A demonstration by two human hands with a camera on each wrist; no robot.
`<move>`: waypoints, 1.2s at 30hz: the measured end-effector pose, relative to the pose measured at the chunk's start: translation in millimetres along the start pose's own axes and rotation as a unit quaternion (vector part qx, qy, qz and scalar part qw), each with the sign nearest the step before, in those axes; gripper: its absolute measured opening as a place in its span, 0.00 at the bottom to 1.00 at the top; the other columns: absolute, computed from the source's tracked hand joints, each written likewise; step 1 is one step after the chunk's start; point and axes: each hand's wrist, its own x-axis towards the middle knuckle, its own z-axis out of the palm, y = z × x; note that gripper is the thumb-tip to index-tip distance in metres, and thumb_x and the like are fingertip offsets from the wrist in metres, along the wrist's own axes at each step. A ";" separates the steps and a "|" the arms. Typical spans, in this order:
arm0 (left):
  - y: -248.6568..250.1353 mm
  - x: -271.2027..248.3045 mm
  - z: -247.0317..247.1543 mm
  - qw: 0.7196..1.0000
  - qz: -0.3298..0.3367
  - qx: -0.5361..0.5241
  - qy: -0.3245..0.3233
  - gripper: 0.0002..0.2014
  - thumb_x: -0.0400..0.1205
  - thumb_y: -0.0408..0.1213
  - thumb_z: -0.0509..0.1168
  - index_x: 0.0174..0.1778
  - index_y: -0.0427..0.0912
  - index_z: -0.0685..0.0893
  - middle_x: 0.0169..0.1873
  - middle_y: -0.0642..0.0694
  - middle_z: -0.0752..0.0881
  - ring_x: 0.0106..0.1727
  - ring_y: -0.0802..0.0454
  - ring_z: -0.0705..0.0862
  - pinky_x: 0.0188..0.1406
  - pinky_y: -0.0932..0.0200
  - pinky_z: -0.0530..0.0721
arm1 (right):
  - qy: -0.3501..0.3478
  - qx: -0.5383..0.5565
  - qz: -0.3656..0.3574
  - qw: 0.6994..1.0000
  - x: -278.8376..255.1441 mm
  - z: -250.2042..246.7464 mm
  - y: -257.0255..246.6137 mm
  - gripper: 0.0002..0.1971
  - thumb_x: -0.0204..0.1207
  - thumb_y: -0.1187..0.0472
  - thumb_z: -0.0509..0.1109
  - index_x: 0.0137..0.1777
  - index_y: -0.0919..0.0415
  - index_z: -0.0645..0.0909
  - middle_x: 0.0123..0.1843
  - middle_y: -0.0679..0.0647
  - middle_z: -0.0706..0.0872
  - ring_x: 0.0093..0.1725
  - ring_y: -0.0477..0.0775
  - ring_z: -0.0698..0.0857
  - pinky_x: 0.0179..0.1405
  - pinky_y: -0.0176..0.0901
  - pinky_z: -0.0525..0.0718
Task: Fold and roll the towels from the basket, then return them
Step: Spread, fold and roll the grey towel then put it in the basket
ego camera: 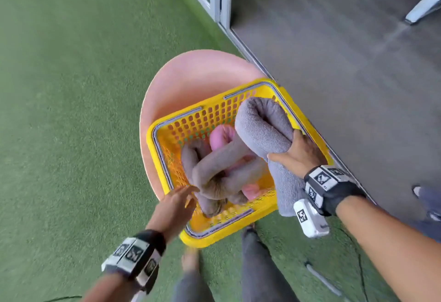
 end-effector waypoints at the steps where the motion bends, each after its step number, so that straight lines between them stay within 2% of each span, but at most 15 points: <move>1: 13.7 29.9 7.4 1.000 0.005 0.003 0.007 0.16 0.79 0.42 0.58 0.60 0.48 0.84 0.53 0.45 0.87 0.54 0.45 0.84 0.52 0.54 0.80 | -0.010 0.002 0.000 1.000 20.8 0.1 -2.2 0.43 0.58 0.41 0.80 0.69 0.60 0.67 0.67 0.64 0.78 0.65 0.65 0.78 0.59 0.54 0.77; 6: 83.1 162.5 45.7 0.999 -0.020 0.041 -0.019 0.20 0.81 0.47 0.60 0.67 0.45 0.79 0.63 0.44 0.83 0.66 0.43 0.78 0.61 0.48 0.73 | -0.057 -0.003 -0.009 0.998 96.6 9.0 -7.1 0.44 0.64 0.47 0.80 0.74 0.65 0.64 0.72 0.67 0.73 0.71 0.65 0.72 0.64 0.49 0.69; 10: 94.5 264.8 89.3 0.992 -0.022 0.115 -0.040 0.35 0.77 0.63 0.60 0.75 0.45 0.69 0.71 0.41 0.75 0.74 0.39 0.70 0.74 0.37 0.63 | -0.093 -0.023 0.013 0.995 132.8 25.2 -2.3 0.44 0.65 0.47 0.79 0.76 0.64 0.61 0.74 0.66 0.72 0.73 0.64 0.71 0.65 0.50 0.69; 12: 95.0 298.4 102.8 0.984 0.001 0.156 -0.080 0.42 0.75 0.69 0.56 0.81 0.49 0.61 0.80 0.42 0.65 0.80 0.37 0.59 0.79 0.33 0.52 | -0.098 -0.049 0.023 0.994 143.4 34.3 2.5 0.39 0.65 0.46 0.78 0.70 0.64 0.65 0.71 0.66 0.74 0.70 0.65 0.73 0.62 0.52 0.71; 14: 97.7 323.0 109.6 0.976 0.031 0.174 -0.131 0.44 0.77 0.67 0.56 0.84 0.48 0.50 0.84 0.43 0.52 0.83 0.39 0.48 0.81 0.37 0.44 | -0.097 -0.064 0.035 0.993 152.6 40.3 6.7 0.37 0.65 0.44 0.76 0.68 0.63 0.66 0.70 0.66 0.75 0.68 0.65 0.74 0.60 0.52 0.72; 16: 102.5 332.3 109.2 0.968 0.038 0.185 -0.167 0.45 0.79 0.65 0.56 0.84 0.47 0.44 0.84 0.44 0.45 0.84 0.42 0.43 0.81 0.40 0.42 | -0.101 -0.076 0.045 0.991 160.8 44.7 8.4 0.38 0.66 0.43 0.75 0.68 0.63 0.67 0.69 0.66 0.76 0.67 0.66 0.75 0.58 0.52 0.72; 18: 100.0 335.9 116.7 0.955 0.057 0.210 -0.203 0.46 0.77 0.67 0.58 0.84 0.52 0.43 0.84 0.45 0.43 0.84 0.41 0.41 0.80 0.35 0.42 | -0.104 -0.092 0.049 0.989 167.4 47.5 6.8 0.39 0.65 0.41 0.75 0.68 0.64 0.67 0.68 0.67 0.76 0.66 0.67 0.76 0.56 0.53 0.73; 21: 82.4 336.6 126.9 0.939 0.074 0.242 -0.232 0.47 0.63 0.71 0.66 0.79 0.58 0.64 0.81 0.48 0.63 0.81 0.40 0.59 0.75 0.30 0.56 | -0.102 -0.107 0.052 0.988 174.7 48.1 1.8 0.44 0.64 0.39 0.75 0.73 0.64 0.63 0.71 0.67 0.75 0.67 0.68 0.76 0.58 0.54 0.74; 23: 71.2 336.2 127.4 0.925 0.043 0.245 -0.285 0.45 0.58 0.71 0.68 0.69 0.53 0.78 0.69 0.48 0.79 0.71 0.42 0.73 0.72 0.34 0.63 | -0.101 -0.106 0.054 0.988 178.1 49.4 -1.8 0.51 0.66 0.38 0.75 0.79 0.66 0.55 0.74 0.68 0.72 0.71 0.67 0.73 0.63 0.55 0.72; 24: 65.5 339.4 129.9 0.922 0.026 0.238 -0.304 0.45 0.57 0.72 0.69 0.67 0.51 0.80 0.65 0.48 0.81 0.68 0.42 0.76 0.71 0.36 0.66 | -0.104 -0.104 0.059 0.987 179.0 50.8 -3.3 0.53 0.67 0.39 0.74 0.81 0.67 0.50 0.75 0.68 0.71 0.72 0.67 0.72 0.65 0.55 0.71; 26: 60.9 346.9 131.5 0.941 0.023 0.194 -0.275 0.51 0.53 0.74 0.68 0.72 0.53 0.73 0.68 0.48 0.79 0.69 0.39 0.76 0.68 0.37 0.71 | -0.104 -0.101 0.061 0.988 178.6 55.5 -3.2 0.54 0.67 0.39 0.74 0.81 0.66 0.49 0.76 0.67 0.70 0.73 0.67 0.71 0.66 0.56 0.70; 28: 61.7 359.7 133.0 0.968 0.028 0.152 -0.197 0.59 0.54 0.77 0.68 0.81 0.58 0.57 0.78 0.49 0.64 0.79 0.34 0.60 0.75 0.33 0.62 | -0.095 -0.103 0.060 0.988 178.5 61.8 -0.3 0.49 0.66 0.38 0.75 0.78 0.64 0.56 0.75 0.66 0.72 0.72 0.67 0.73 0.65 0.58 0.71; 30: 62.9 367.7 132.1 0.978 -0.016 0.142 -0.155 0.63 0.59 0.75 0.68 0.83 0.53 0.42 0.81 0.46 0.49 0.81 0.32 0.46 0.77 0.32 0.52 | -0.090 -0.102 0.068 0.988 178.3 67.7 3.4 0.44 0.65 0.37 0.75 0.73 0.61 0.61 0.73 0.64 0.73 0.70 0.67 0.74 0.63 0.60 0.73; 33: 68.5 365.3 135.9 0.966 -0.057 0.172 -0.186 0.64 0.65 0.72 0.67 0.82 0.49 0.32 0.82 0.41 0.35 0.81 0.32 0.36 0.78 0.30 0.45 | -0.087 -0.088 0.073 0.990 179.4 77.5 6.6 0.43 0.63 0.36 0.75 0.70 0.60 0.64 0.71 0.64 0.73 0.68 0.68 0.75 0.61 0.58 0.73; 36: 68.5 367.3 147.1 0.951 -0.051 0.195 -0.232 0.64 0.67 0.72 0.67 0.82 0.47 0.30 0.82 0.39 0.34 0.80 0.28 0.33 0.78 0.31 0.45 | -0.096 -0.084 0.071 0.989 180.7 84.6 9.7 0.42 0.63 0.36 0.75 0.69 0.60 0.65 0.70 0.64 0.74 0.67 0.67 0.75 0.57 0.56 0.73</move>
